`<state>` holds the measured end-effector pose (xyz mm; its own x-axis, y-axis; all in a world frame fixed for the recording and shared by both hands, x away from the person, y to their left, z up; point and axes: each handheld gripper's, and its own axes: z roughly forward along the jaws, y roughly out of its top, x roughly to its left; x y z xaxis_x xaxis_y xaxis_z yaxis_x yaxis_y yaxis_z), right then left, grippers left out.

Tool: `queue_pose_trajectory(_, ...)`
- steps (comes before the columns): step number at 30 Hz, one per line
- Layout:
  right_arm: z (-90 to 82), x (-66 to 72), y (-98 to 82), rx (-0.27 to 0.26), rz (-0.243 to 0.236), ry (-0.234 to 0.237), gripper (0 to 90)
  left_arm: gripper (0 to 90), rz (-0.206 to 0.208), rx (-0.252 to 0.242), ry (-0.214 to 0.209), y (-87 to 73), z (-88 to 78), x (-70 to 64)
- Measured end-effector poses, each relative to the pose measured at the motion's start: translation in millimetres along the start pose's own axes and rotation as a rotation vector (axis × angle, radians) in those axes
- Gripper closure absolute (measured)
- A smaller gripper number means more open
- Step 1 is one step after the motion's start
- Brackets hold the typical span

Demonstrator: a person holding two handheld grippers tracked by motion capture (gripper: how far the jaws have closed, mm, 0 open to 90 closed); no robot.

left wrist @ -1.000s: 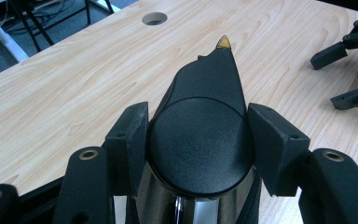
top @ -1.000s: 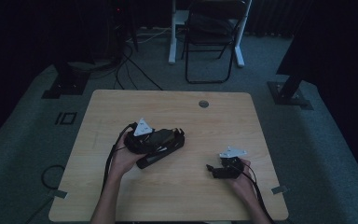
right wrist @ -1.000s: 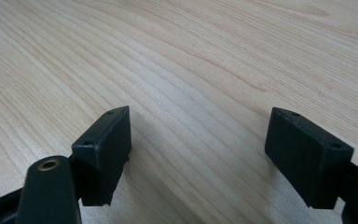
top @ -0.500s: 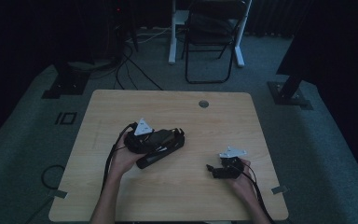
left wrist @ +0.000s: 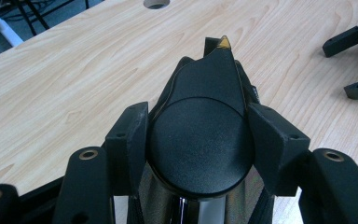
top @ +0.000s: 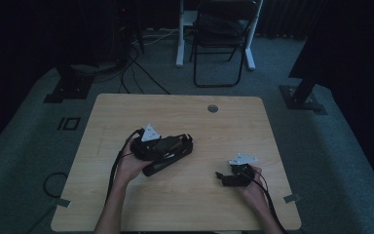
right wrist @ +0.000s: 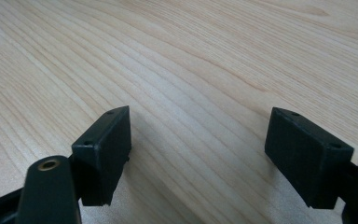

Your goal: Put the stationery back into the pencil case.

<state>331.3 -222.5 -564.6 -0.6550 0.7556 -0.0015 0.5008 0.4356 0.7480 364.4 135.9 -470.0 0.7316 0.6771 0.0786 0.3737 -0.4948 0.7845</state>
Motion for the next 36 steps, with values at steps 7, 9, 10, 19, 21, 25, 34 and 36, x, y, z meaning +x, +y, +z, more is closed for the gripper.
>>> queue_pose_trajectory(7, 0.0, 0.0, 0.0, 0.0, 0.0, 0.0, 22.6, 41.8, -0.001, 0.009, -0.002, -1.1, 2.4, 0.5)
queue_pose_trajectory(9, 0.0, 0.0, 0.0, 0.0, 0.0, 0.0, 22.6, 41.8, -0.003, 0.011, -0.004, -1.6, 3.1, 0.6)
queue_pose_trajectory(10, 0.0, 0.0, 0.0, 0.0, 0.0, 0.0, 22.6, 41.8, -0.006, 0.011, -0.004, -1.9, 3.6, 0.6)
queue_pose_trajectory(19, 0.0, 0.0, 0.0, 0.0, 0.0, 0.0, 22.6, 41.8, -0.007, 0.026, -0.009, -3.6, 7.4, 1.7)
queue_pose_trajectory(21, 0.0, 0.0, 0.0, 0.0, 0.0, 0.0, 22.6, 41.9, -0.007, 0.029, -0.009, -3.7, 8.3, 1.5)
queue_pose_trajectory(25, 0.0, -0.1, 0.0, 0.0, -0.001, 0.0, 22.6, 41.8, -0.005, 0.036, -0.008, -3.9, 10.2, 0.8)
queue_pose_trajectory(34, 0.0, -0.1, 0.0, 0.0, -0.001, 0.0, 22.6, 41.8, -0.009, 0.043, -0.012, -4.7, 12.3, 1.6)
queue_pose_trajectory(36, 0.0, -0.1, 0.0, 0.0, -0.001, 0.0, 22.6, 41.8, -0.007, 0.046, -0.012, -4.8, 13.0, 1.7)
